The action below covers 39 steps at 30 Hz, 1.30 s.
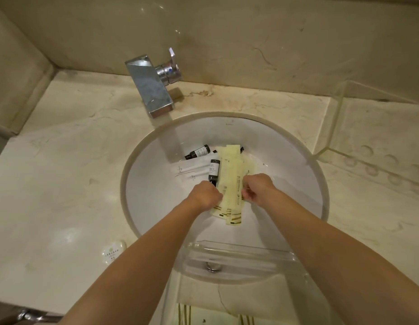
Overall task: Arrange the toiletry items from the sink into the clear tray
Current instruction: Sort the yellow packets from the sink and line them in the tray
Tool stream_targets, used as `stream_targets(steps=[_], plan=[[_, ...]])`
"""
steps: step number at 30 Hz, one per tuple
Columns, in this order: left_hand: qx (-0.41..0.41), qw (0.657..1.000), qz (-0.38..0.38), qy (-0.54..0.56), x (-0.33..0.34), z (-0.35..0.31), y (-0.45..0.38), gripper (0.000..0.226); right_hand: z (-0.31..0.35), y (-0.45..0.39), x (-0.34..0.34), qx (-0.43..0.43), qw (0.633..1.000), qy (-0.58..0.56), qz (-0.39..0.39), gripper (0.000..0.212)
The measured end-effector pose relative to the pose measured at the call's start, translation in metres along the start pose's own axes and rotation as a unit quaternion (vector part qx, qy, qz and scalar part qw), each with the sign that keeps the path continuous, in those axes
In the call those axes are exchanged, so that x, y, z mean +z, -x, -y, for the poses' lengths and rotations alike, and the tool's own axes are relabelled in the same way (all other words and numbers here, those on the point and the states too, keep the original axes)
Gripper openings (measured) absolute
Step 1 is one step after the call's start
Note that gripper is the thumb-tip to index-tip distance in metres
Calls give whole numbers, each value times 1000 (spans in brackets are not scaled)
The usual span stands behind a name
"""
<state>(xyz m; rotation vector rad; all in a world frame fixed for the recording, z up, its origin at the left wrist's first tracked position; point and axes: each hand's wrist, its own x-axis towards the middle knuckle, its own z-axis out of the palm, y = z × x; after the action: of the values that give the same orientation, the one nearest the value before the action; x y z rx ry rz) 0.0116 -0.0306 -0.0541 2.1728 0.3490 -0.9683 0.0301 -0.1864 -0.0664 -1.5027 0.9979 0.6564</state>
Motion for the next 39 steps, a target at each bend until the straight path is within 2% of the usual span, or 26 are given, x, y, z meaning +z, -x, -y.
stream_targets(steps=[1,2,3,5,10,14,16,18,20,23,26,29,31,33,36,39], plan=[[2,1000,-8,-5,-1,0,1,19,0,-3,2,-54,992,107,-43,6],[5,1000,-20,-11,-2,2,0,23,-2,-7,3,-119,964,220,-86,18],[8,999,-38,-15,-3,3,0,22,-4,-10,3,-175,928,312,-103,30],[13,997,-74,-21,-7,6,0,16,-5,-15,3,-237,868,426,-98,40],[10,992,-125,14,-12,11,-2,7,-3,-21,-1,-246,797,539,-114,32],[3,987,-136,84,-15,12,1,17,-8,-22,-7,-277,761,563,-165,34],[0,985,-133,107,-17,12,4,11,-10,-22,-7,-282,761,555,-179,37],[-1,983,-135,125,-19,12,5,12,-12,-20,-6,-285,779,529,-181,40],[-1,981,-133,145,-21,11,7,17,-16,-18,-5,-275,807,494,-173,52],[5,977,-113,181,-22,7,13,22,-14,-15,-10,-202,856,445,-168,68],[23,972,-98,211,-20,5,19,18,-13,-13,-22,-164,849,477,-158,56],[30,961,-83,260,-22,5,28,13,-19,-7,-31,-177,839,488,-165,44],[11,940,-60,336,-26,0,40,19,-24,0,-37,-191,836,486,-170,31],[-14,913,-40,405,-32,-4,50,25,-27,9,-43,-193,857,444,-177,22],[-22,891,-12,453,-40,-6,63,28,-24,24,-51,-215,898,353,-153,32],[-21,893,2,449,-44,-6,77,29,-13,45,-57,-255,892,346,-140,40]])
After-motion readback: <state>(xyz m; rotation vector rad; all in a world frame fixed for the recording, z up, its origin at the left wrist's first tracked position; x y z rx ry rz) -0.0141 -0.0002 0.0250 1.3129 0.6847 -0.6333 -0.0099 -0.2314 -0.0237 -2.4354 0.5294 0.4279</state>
